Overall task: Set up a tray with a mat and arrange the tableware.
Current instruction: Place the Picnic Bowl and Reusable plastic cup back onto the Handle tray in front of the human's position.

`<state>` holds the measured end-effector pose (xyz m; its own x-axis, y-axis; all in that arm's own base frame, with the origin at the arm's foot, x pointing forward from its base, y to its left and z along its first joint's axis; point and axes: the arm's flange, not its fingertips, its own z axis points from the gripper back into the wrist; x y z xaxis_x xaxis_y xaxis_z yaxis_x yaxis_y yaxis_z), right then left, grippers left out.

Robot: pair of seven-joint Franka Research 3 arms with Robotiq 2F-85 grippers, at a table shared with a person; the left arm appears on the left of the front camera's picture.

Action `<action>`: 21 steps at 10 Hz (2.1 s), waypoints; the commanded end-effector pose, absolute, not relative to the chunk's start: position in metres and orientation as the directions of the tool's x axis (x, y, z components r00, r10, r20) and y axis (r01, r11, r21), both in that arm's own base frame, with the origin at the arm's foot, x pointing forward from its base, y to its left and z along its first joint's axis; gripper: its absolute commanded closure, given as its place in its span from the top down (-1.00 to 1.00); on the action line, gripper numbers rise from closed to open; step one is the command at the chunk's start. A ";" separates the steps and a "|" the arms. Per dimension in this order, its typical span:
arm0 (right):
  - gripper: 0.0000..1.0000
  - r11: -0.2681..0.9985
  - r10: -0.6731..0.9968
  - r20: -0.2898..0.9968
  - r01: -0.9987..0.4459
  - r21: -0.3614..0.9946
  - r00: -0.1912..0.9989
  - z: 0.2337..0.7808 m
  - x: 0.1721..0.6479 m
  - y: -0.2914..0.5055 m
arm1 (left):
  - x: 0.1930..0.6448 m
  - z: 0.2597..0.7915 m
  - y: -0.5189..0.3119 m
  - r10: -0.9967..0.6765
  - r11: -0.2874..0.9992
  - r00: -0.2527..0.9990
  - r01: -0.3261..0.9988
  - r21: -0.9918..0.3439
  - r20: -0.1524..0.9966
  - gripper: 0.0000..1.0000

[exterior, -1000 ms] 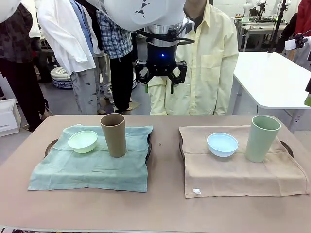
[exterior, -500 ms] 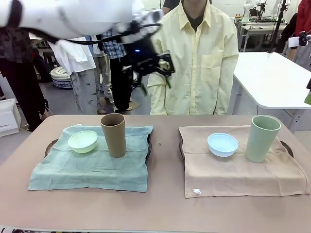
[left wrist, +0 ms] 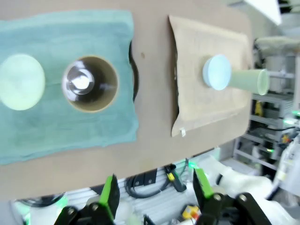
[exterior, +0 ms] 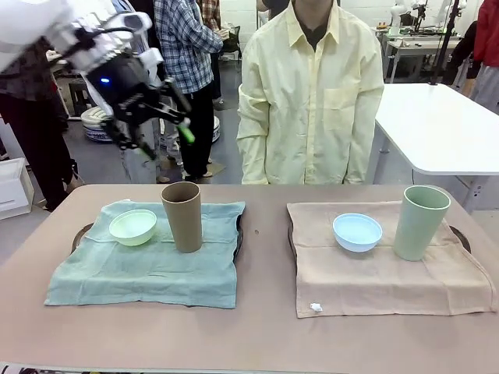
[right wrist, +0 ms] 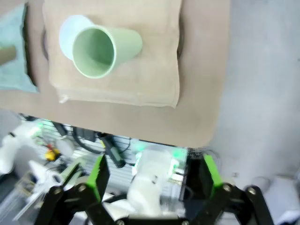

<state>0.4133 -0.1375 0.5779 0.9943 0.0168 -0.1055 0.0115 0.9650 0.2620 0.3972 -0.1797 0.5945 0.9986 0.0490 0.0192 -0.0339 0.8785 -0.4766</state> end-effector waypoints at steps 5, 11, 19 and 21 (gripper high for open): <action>1.00 0.660 0.057 -0.062 0.009 0.751 0.996 0.574 0.377 -0.197 | 0.386 0.605 -0.048 0.117 0.848 0.993 -0.110 -0.519 -0.020 0.67; 1.00 0.654 0.039 -0.110 0.057 0.754 0.993 0.573 0.376 -0.201 | 0.404 0.601 -0.032 0.118 0.803 0.990 -0.138 -0.579 -0.073 0.67; 1.00 0.468 -0.031 -0.320 0.297 0.832 0.947 0.505 0.342 -0.240 | 0.428 0.527 0.063 -0.035 0.578 0.997 -0.031 -0.815 -0.062 0.67; 1.00 0.400 -0.048 -0.327 0.318 0.860 0.944 0.501 0.344 -0.242 | 0.422 0.522 0.075 -0.014 0.537 0.998 -0.038 -0.843 -0.053 0.67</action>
<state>0.3414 -0.2471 0.4998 0.9477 -0.0198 -0.3186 0.2918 0.4579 0.8397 0.4248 0.0707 0.5244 0.9959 -0.0230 -0.0875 -0.0585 0.5745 -0.8164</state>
